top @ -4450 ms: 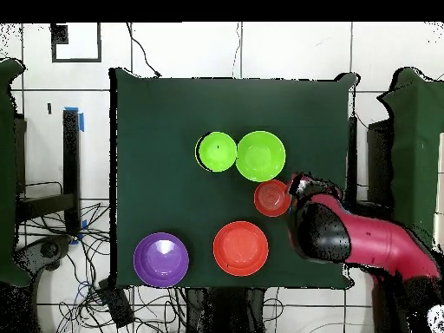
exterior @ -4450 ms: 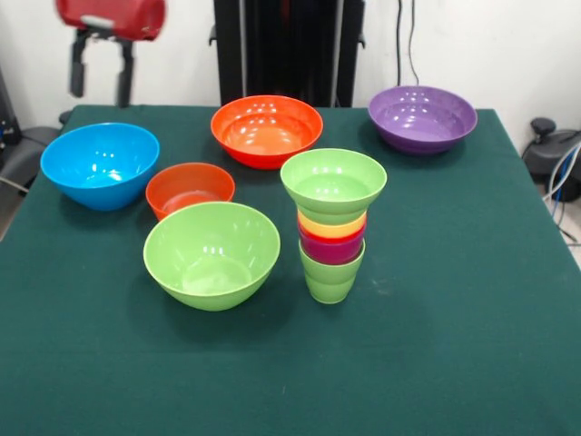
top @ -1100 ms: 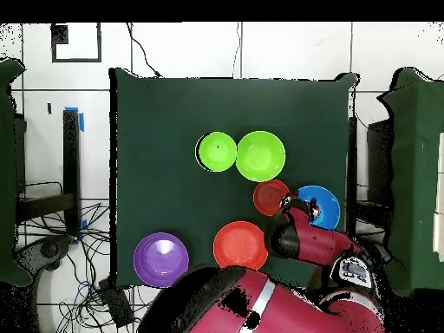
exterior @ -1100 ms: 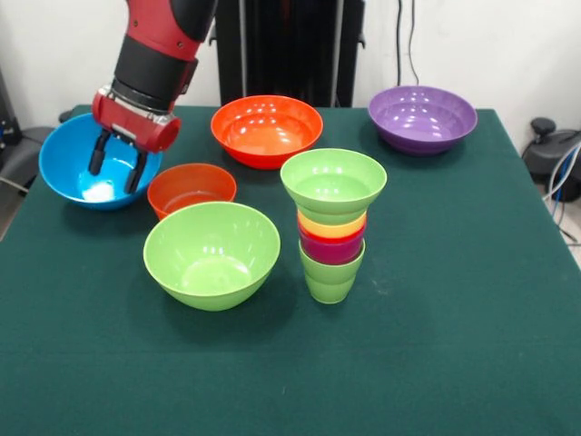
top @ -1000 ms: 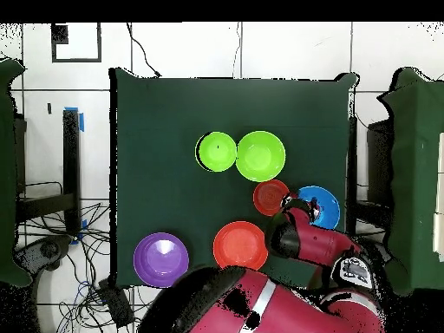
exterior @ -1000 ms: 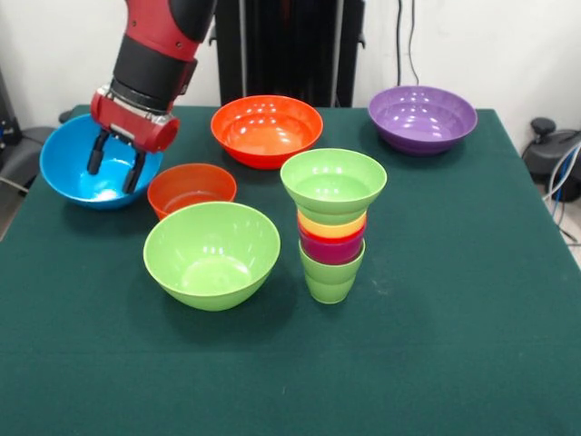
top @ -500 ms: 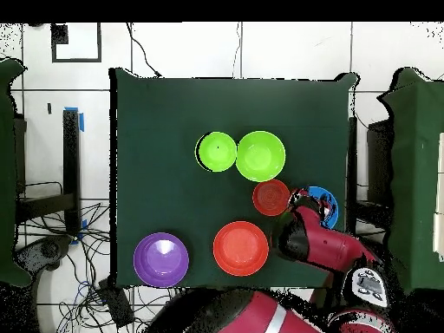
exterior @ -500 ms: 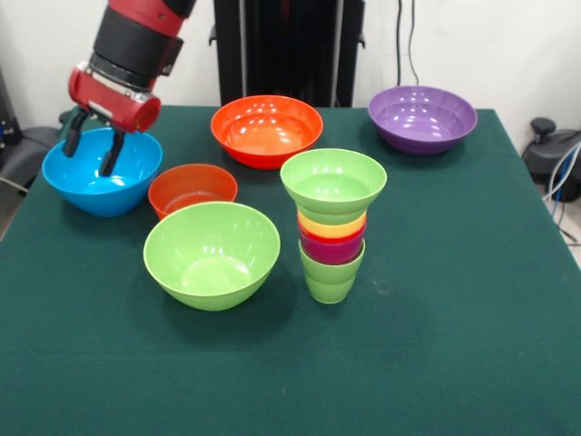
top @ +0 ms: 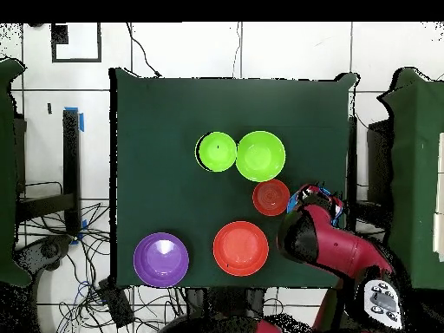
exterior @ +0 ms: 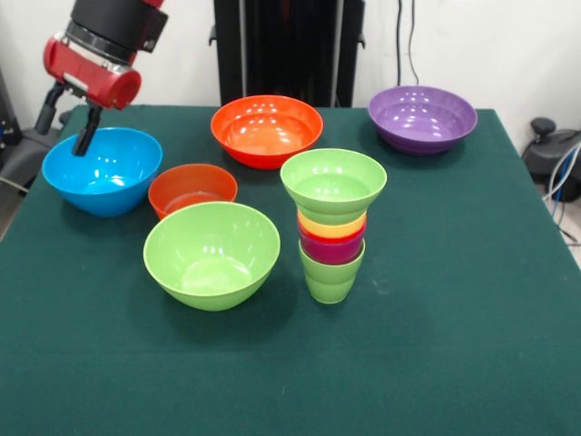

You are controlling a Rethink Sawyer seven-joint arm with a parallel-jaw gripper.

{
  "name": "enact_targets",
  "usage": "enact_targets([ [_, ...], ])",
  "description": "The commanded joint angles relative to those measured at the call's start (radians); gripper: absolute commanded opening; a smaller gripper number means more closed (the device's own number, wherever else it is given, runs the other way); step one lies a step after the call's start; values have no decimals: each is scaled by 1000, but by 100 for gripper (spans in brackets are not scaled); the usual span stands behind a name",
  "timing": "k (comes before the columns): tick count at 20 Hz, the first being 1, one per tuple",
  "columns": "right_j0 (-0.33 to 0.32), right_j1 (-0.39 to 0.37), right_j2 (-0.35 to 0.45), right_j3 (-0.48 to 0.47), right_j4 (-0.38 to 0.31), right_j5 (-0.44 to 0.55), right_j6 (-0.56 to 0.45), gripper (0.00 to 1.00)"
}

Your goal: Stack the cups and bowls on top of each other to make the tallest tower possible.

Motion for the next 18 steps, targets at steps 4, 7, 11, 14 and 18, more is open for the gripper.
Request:
enact_targets([
  [4,60,64,85,15,80,89,153,100],
  [7,85,88,66,-1,113,85,156,100],
  [11,103,106,51,-6,146,74,154,100],
  [14,114,117,44,-9,167,66,155,100],
  [18,133,142,35,-18,203,49,161,100],
])
